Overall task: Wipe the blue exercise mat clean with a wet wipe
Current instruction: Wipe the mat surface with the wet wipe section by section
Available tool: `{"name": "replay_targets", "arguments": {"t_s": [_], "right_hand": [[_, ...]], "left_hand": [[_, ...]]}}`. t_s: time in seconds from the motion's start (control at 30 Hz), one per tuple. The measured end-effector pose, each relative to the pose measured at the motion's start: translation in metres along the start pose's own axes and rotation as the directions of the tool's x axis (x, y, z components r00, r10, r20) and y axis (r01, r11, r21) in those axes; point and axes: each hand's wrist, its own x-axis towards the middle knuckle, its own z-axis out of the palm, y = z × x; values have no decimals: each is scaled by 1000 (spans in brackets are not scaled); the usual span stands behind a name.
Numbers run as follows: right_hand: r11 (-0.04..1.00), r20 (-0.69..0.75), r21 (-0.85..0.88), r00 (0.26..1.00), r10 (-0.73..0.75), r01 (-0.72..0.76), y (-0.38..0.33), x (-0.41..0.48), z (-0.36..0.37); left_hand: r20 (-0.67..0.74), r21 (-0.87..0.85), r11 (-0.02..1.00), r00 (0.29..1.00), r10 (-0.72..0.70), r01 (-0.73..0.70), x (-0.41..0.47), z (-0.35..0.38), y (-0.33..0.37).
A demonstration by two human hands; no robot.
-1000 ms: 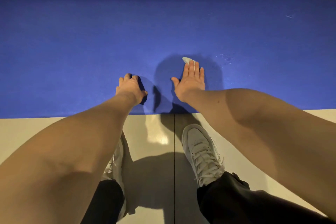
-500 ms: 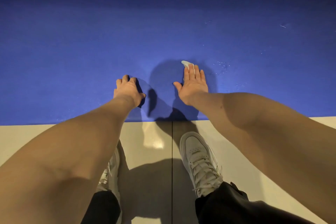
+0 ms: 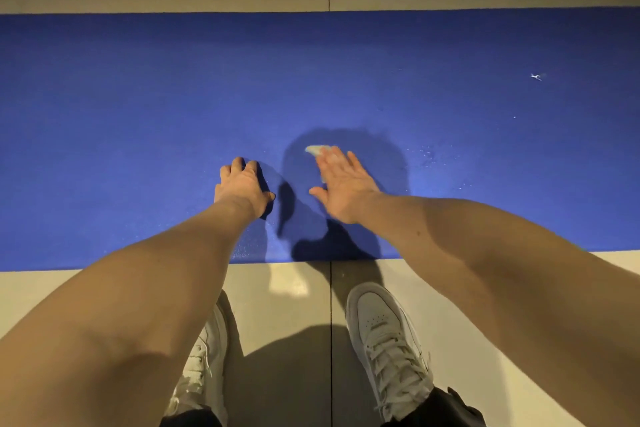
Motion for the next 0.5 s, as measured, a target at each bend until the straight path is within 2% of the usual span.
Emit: {"name": "replay_targets", "arguments": {"t_s": [0.07,0.1,0.17,0.2,0.27,0.33,0.4,0.5], "right_hand": [[974,-11,15,974,227,-227,24,3,-8],[945,11,-41,945,326,-325,30,6,-10],[887,55,-161,894,446,-433,27,12,-13],[880,68,-165,885,460,-445,19,16,-13],[911,78,-96,910,407,-400,-3,21,-8],[962,84,-50,959,270,-267,-26,24,0],[993,106,-60,988,108,-102,-42,29,5],[990,108,-113,991,-72,84,-41,39,7]], "left_hand": [[9,9,1000,1000,1,-1,0,0,0],[11,7,1000,1000,4,-4,1,0,0],[2,1,1000,1000,8,-8,3,-1,-1],[-4,1,1000,1000,7,-7,5,-2,-3],[-13,3,1000,1000,1,-1,8,-4,-7],[-14,1,1000,1000,-5,5,11,-6,-10],[-16,-3,1000,1000,-11,11,14,-8,-12],[-19,-10,1000,1000,-17,17,19,-10,-13]]}}
